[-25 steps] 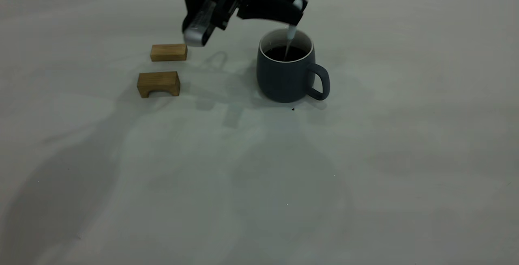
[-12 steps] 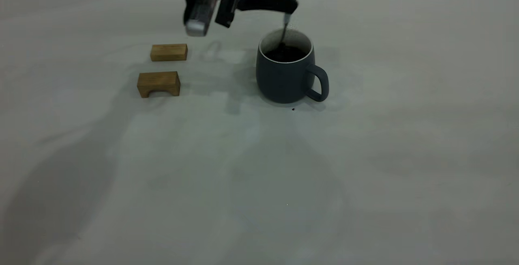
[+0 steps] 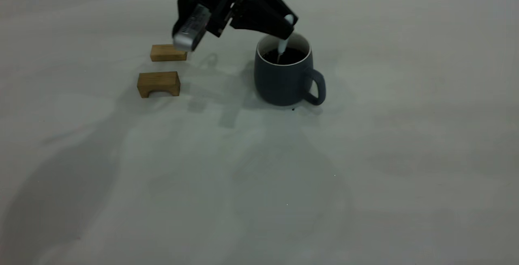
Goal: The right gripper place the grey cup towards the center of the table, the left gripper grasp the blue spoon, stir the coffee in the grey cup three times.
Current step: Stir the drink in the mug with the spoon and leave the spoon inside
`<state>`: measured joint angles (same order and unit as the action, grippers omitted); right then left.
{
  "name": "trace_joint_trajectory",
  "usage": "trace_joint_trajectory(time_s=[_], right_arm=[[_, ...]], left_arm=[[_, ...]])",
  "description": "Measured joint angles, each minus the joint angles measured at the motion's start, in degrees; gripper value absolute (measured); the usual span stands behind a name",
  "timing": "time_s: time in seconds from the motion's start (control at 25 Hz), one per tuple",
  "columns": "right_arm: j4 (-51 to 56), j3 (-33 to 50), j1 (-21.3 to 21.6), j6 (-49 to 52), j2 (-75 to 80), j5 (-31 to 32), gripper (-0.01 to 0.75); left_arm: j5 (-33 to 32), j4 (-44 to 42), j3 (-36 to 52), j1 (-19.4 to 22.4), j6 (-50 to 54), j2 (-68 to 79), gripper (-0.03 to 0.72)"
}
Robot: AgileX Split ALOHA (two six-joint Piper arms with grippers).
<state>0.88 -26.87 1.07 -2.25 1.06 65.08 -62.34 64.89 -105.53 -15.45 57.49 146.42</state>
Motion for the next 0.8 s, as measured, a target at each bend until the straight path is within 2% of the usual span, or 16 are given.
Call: trace_joint_trajectory(time_s=[0.36,0.8], right_arm=[[0.00,0.00,0.00,0.00,0.00,0.00,0.237],[0.00,0.00,0.00,0.00,0.00,0.00,0.237]], left_arm=[[6.81,2.84,0.00,0.36,-10.72,0.00,0.169],[3.95,4.21,0.00,-1.90,-14.60,0.00,0.169]])
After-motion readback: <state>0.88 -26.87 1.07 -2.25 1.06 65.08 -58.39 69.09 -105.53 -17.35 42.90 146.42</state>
